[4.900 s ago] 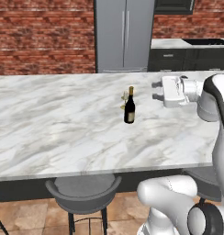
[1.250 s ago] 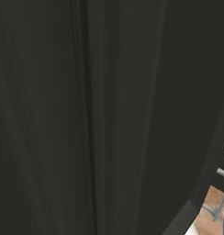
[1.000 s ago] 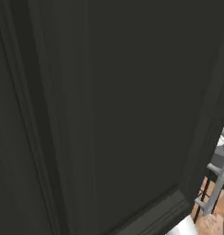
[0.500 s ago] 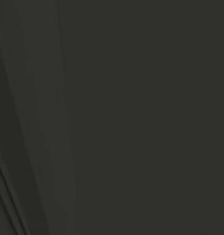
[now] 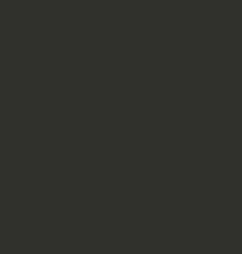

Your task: Open the cabinet directly in front. Then move the wine and the mug to the dining counter with the candle on it.

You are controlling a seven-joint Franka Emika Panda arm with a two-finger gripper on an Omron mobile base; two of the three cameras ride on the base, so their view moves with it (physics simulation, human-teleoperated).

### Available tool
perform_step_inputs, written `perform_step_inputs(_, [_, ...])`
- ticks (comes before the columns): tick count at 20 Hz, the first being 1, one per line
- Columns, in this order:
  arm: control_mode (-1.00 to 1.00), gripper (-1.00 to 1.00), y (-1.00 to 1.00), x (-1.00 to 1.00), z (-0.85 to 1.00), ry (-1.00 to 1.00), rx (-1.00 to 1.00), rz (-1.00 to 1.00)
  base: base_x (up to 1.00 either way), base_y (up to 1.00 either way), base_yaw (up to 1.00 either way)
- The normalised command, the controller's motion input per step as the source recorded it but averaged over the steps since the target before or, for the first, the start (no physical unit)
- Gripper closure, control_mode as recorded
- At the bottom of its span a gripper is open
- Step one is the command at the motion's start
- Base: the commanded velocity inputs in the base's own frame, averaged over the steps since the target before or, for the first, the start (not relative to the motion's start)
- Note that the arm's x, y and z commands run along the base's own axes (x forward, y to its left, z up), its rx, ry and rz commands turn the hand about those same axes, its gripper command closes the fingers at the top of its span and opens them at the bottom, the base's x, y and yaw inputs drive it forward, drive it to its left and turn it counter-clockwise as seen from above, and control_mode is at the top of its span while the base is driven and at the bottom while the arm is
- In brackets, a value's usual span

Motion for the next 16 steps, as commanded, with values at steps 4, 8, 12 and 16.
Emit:
perform_step_inputs(4, [1.0, -1.0, 0.0, 0.0, 0.0, 0.0, 0.0, 0.0, 0.0, 0.0, 0.62])
perform_step_inputs(8, [1.0, -1.0, 0.0, 0.0, 0.0, 0.0, 0.0, 0.0, -0.21, 0.03, 0.53])
perform_step_inputs(12, [1.0, -1.0, 0.0, 0.0, 0.0, 0.0, 0.0, 0.0, -0.04, 0.1, 0.46])
perform_step_inputs(16, [1.0, -1.0, 0.0, 0.0, 0.0, 0.0, 0.0, 0.0, 0.0, 0.16, 0.36])
